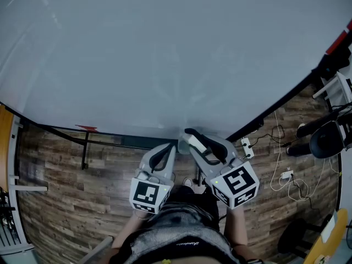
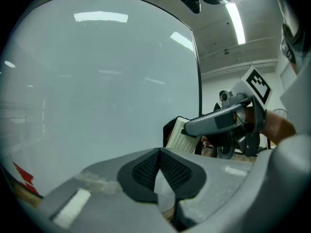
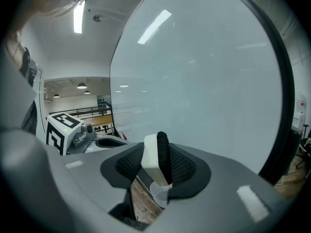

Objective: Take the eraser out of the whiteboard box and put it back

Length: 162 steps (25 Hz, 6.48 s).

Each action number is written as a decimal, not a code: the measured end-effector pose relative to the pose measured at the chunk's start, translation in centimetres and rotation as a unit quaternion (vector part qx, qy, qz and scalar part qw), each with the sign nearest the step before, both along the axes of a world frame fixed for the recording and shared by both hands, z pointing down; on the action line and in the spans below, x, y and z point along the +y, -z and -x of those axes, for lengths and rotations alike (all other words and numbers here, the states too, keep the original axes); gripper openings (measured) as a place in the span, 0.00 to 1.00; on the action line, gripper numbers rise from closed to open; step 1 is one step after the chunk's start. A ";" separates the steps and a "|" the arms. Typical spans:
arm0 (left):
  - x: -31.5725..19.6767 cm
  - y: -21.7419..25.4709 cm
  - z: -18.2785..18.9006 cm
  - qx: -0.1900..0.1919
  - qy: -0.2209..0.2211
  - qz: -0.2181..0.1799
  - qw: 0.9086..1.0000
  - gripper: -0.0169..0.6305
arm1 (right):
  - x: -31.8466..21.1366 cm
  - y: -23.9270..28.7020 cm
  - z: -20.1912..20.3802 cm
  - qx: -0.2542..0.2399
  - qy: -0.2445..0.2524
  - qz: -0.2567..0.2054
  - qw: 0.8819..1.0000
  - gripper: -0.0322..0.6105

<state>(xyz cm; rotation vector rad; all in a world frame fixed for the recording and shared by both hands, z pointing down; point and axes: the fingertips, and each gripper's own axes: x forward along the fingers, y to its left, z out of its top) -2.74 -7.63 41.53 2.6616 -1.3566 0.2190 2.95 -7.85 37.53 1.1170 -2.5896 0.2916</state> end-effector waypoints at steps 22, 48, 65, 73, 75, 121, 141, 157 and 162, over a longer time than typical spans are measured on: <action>-0.2 -0.1 -0.4 0.001 -0.001 0.006 1.000 0.03 | -0.2 -1.1 -0.2 0.013 0.004 0.015 1.000 0.30; -0.6 -0.3 0.1 -0.004 -0.005 0.009 1.000 0.03 | -1.3 -7.0 0.4 0.049 0.004 0.066 0.997 0.30; -0.9 -0.8 0.7 -0.008 -0.008 0.014 1.000 0.02 | -2.1 -11.1 0.6 0.062 0.000 0.087 0.994 0.30; -0.9 -1.1 0.7 -0.008 -0.007 0.016 1.000 0.03 | -2.2 -13.0 0.7 0.075 0.003 0.090 0.993 0.30; -0.9 -1.0 0.6 -0.004 -0.007 0.016 1.000 0.03 | -2.3 -13.5 0.7 0.082 0.004 0.091 0.992 0.30; -1.1 -2.2 -0.1 -0.020 -0.022 0.027 0.999 0.03 | -2.8 -16.6 0.7 0.078 0.002 0.112 0.991 0.30; -0.7 -2.2 0.0 -0.019 -0.017 0.027 0.999 0.03 | -2.7 -16.5 0.6 0.076 -0.002 0.106 0.991 0.31; -0.4 -2.3 0.3 -0.020 -0.019 0.027 0.999 0.03 | -2.0 -16.0 0.9 0.057 0.000 0.096 0.994 0.39; -0.3 -2.2 0.2 -0.021 -0.021 0.026 0.999 0.03 | -1.7 -14.8 1.0 0.045 0.013 0.084 0.995 0.46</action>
